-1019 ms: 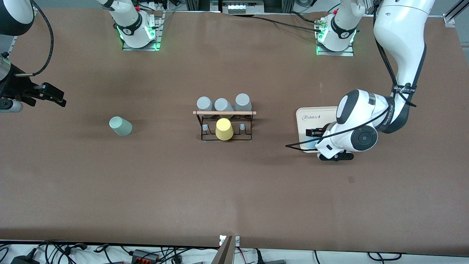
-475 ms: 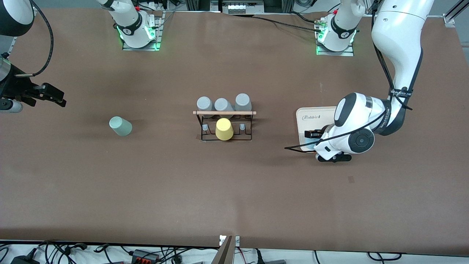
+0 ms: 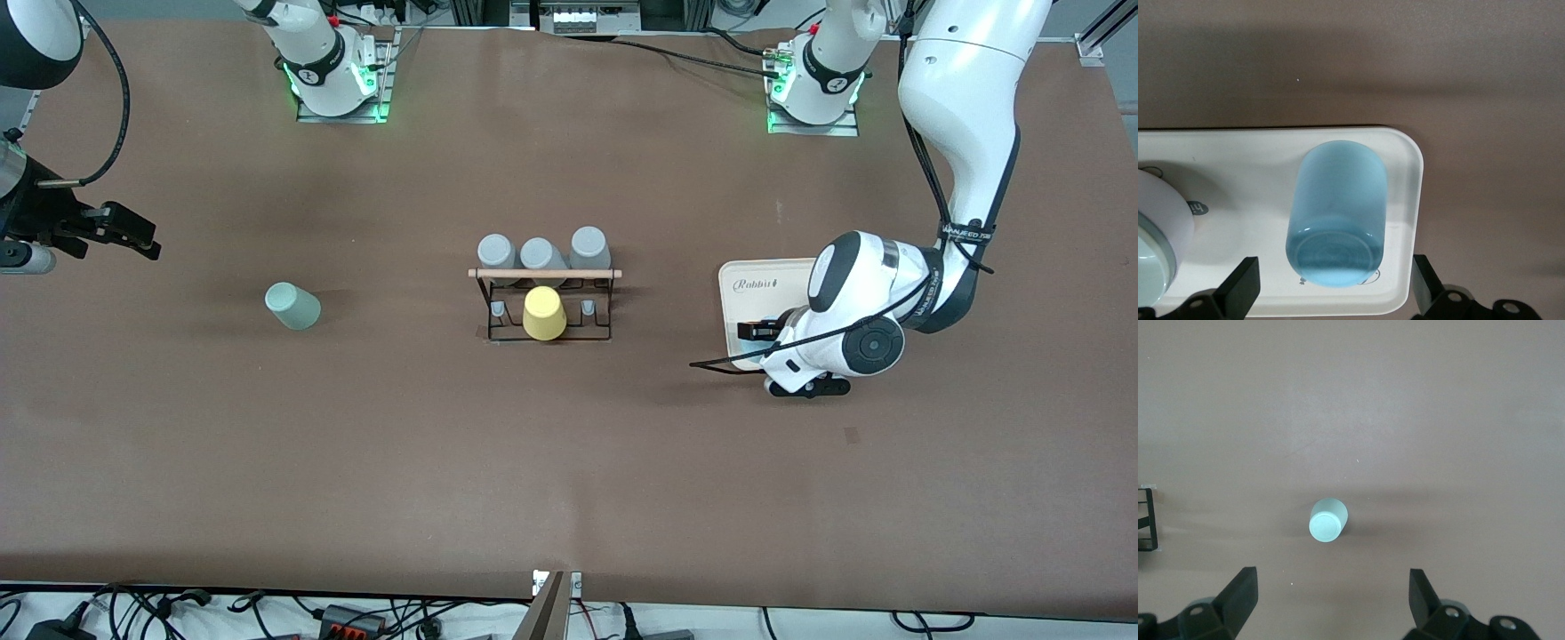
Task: Hang scattered cups on rack with three cups
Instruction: 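Lower the left gripper around the light blue cup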
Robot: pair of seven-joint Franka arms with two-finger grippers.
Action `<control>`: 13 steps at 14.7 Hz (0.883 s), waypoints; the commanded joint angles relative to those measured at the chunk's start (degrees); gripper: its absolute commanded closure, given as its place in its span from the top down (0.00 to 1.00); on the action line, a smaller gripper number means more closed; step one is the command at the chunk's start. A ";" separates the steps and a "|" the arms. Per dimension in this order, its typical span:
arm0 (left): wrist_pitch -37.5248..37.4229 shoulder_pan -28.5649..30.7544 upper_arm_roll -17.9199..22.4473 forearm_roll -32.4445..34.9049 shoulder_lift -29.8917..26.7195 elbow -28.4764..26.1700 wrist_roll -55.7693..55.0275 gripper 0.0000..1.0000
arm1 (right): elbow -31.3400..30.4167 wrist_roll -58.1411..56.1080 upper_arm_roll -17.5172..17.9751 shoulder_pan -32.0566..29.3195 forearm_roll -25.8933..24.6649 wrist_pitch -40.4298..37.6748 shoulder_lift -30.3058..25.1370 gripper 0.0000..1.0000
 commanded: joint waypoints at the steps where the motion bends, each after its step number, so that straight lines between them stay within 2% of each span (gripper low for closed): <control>1: 1.47 -0.17 -0.08 1.30 0.84 -0.09 -0.86 1.00 | 1.16 -1.20 0.73 -0.63 0.14 -0.83 0.18 1.00; 3: 2.09 -0.08 -0.17 1.30 1.27 -0.18 -0.86 0.97 | 1.16 -1.38 0.82 -0.46 -0.30 -0.66 0.18 1.00; 9: 2.00 0.01 -0.17 1.30 1.19 -0.10 -0.86 0.48 | 0.89 -0.86 0.91 -0.46 -0.39 -0.48 0.18 1.00; 11: 1.82 0.19 -0.17 1.30 1.02 -0.10 -0.77 0.39 | 0.81 -0.86 0.91 -0.46 -0.30 -0.65 0.18 1.00; 13: 1.74 0.19 -0.17 1.30 0.93 -0.10 -0.77 0.36 | 0.89 -0.77 0.91 -0.46 -0.39 -0.74 0.18 1.00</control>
